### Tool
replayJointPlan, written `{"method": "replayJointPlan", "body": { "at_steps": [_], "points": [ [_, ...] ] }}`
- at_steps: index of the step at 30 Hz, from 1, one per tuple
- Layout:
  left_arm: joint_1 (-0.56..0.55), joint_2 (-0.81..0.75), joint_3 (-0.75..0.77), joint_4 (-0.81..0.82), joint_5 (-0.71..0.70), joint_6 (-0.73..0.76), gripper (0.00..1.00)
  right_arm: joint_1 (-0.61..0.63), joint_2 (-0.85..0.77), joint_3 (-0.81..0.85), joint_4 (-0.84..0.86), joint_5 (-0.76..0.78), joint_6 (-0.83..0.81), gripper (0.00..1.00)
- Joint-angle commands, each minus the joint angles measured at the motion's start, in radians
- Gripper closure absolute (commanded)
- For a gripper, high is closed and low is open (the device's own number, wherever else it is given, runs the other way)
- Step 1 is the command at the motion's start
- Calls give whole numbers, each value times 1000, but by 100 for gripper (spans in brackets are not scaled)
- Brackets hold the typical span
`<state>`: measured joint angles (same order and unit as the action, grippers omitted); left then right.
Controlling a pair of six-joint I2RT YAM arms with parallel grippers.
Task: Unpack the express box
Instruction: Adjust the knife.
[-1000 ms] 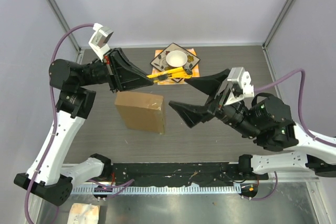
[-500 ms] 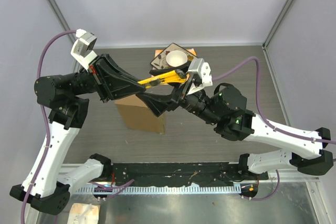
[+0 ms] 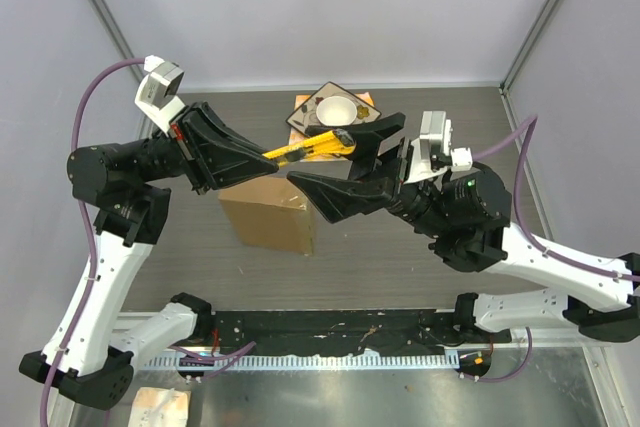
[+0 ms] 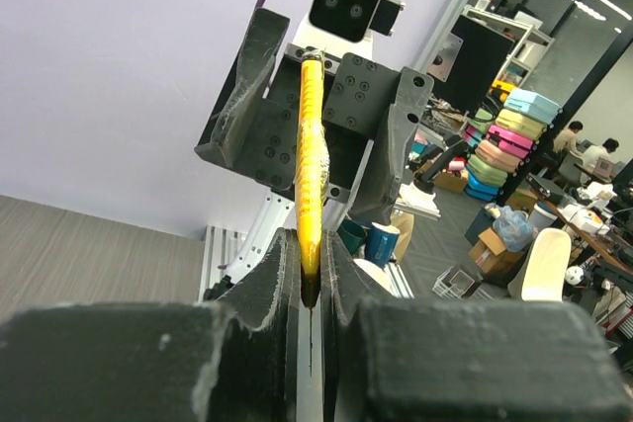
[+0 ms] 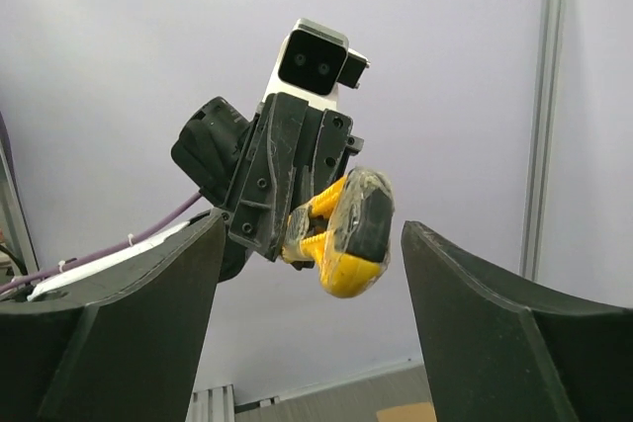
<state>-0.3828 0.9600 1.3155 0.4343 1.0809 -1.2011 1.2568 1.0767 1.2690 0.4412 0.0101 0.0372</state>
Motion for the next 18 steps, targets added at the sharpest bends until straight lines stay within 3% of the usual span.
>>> {"method": "replayJointPlan", "body": {
  "at_steps": [1,10,18],
  "points": [
    [9,-12,4,38,-16,-6,100,-5,44,4,129,-19,23,25],
    [12,-27,-16,44,-12,-6,100,-19,123,49,189,-38,47,49],
    [12,-43,-39,47,-16,-9,100,-25,112,36,240,-38,59,47]
  ]
}}
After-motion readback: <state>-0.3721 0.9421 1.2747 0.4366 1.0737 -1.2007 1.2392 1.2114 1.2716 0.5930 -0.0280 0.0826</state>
